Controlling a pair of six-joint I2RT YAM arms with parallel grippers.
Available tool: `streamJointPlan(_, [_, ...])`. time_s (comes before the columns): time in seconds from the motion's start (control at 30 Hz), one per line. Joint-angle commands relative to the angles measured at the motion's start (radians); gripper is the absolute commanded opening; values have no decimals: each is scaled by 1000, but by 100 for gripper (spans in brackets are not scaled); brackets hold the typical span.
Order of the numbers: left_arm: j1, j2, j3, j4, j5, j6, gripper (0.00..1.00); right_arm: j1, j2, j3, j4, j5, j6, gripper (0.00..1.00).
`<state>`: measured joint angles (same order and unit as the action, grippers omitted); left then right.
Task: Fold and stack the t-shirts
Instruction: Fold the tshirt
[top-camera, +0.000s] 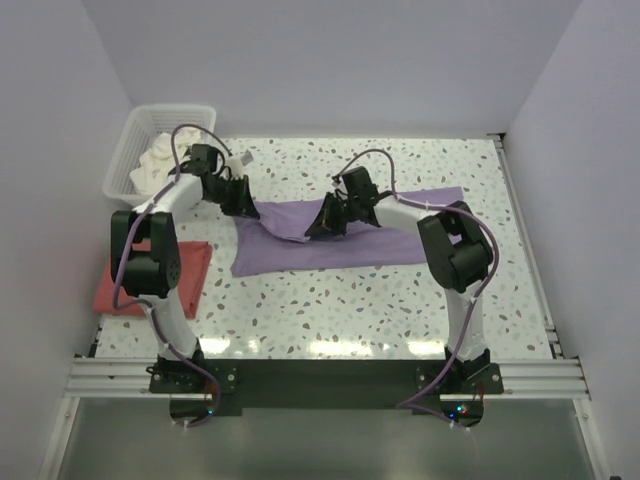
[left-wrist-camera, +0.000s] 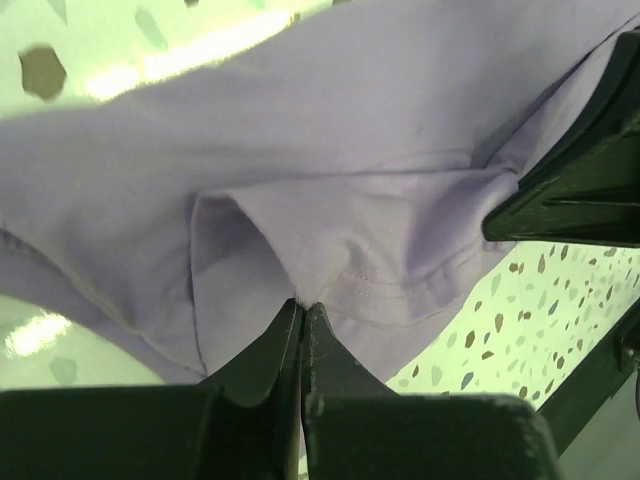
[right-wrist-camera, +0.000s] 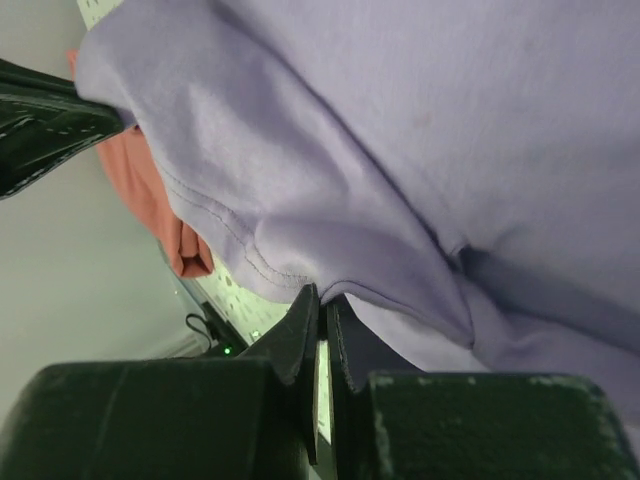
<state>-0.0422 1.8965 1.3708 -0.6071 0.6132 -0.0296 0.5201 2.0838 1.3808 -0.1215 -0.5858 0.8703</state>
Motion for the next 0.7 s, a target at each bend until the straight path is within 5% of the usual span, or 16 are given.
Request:
streamJointPlan(0.0, [8,45,73,0,56,11,0,-23,36,72,-33,-25,-54,0])
streamJointPlan(0.67, [22,125,155,63,63,-52,0,-65,162,208,-10,-69,-116,0])
